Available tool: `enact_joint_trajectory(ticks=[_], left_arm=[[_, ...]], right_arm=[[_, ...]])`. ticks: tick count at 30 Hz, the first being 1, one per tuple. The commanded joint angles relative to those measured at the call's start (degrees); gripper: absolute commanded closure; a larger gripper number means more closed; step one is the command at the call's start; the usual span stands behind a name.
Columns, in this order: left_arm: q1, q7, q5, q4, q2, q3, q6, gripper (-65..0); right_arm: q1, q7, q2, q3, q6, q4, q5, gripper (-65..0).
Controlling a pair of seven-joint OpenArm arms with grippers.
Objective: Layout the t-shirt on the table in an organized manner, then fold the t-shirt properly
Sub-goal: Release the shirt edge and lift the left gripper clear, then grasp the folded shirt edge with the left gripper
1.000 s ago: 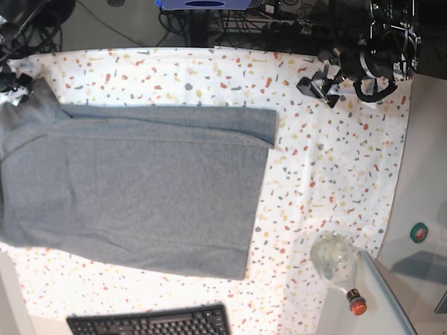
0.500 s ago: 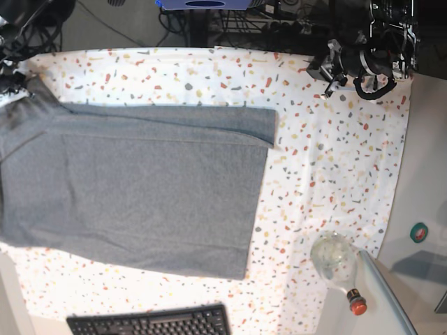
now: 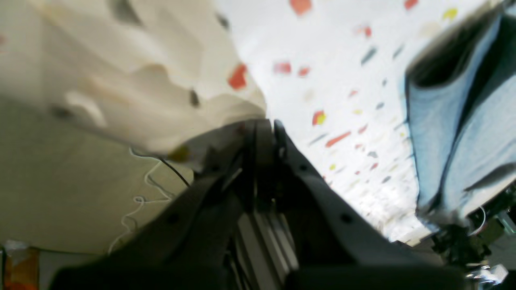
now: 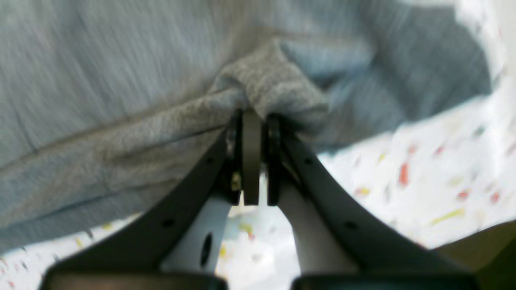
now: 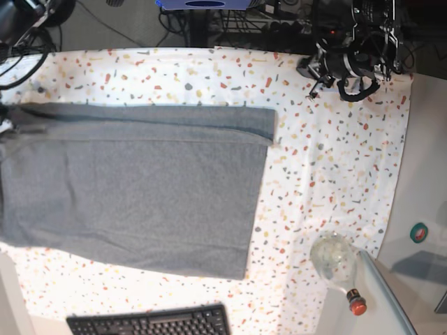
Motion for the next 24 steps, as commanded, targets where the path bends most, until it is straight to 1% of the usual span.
enact_joint_trajectory(ticks=[1,4,5,7,9,10,13,14,15,16,18,19,21,24], left_arm=[[-0.5,0.1,-0.4,0.6,-0.3,-0.2,-0.3,0.0],[-0.7,0.1,-0.4,0.5,-0.1,-0.2,-0.3,0.0],[-0.7,0.1,-0.4,0.5,-0.1,-0.2,-0.3,0.0],[-0.7,0.1,-0.5,0.5,-0.1,-0.2,-0.3,0.0],[-0.7,0.1,-0.5,0.5,-0.1,-0.2,-0.3,-1.0],[-0.7,0.1,-0.5,0.5,-0.1,-0.2,-0.3,-8.1],[-0.7,0.1,-0.5,0.5,-0.1,-0.2,-0.3,-29.0],[-0.7,0.1,-0.5,0.6,0.0,-0.1,-0.3,-35.4],[-0.7,0.1,-0.5,0.7,0.0,0.3,-0.3,-39.8],[-0.8,0.1,-0.5,0.9,0.0,1.6,-0.3,-44.1],[-2.0,0.1,-0.5,1.1,0.0,5.4,-0.3,-49.7],[-2.6,0.1,-0.5,0.8,0.0,7.7,-0.3,-51.5],[-4.0,0.0,-0.5,0.5,0.0,13.1,-0.3,-53.0],[-5.6,-0.1,-0.4,0.5,0.1,18.7,-0.3,-54.5]], right_arm=[[1.8,1.4,1.9,0.3,-0.2,1.0,0.5,0.0],[4.2,1.4,2.1,0.3,-0.2,1.0,0.5,0.0],[4.8,1.3,2.8,0.2,-0.2,1.0,0.5,0.0],[6.2,-1.0,3.1,-0.6,-0.2,0.2,0.5,0.0],[6.9,-3.8,4.3,-2.7,-0.2,-0.7,0.5,-0.2],[7.0,-4.8,4.6,-3.8,-0.2,-1.2,0.5,-8.6],[6.7,-5.1,4.3,-5.4,-0.2,-1.4,0.5,-28.2],[6.7,-5.2,3.8,-5.2,-0.2,-1.4,0.5,-33.9],[6.7,-5.1,3.5,-5.2,-0.1,-1.3,0.6,-37.5],[6.6,-5.1,3.5,-5.2,0.2,-1.0,0.8,-40.2],[5.7,-5.0,3.3,-5.2,0.2,0.3,0.9,-41.0],[5.1,-4.9,3.1,-5.2,0.2,1.6,0.9,-41.0],[3.8,-4.4,2.8,-5.2,0.2,5.1,0.9,-41.0],[1.3,-1.9,0.9,-5.2,0.2,9.9,0.9,-41.0]])
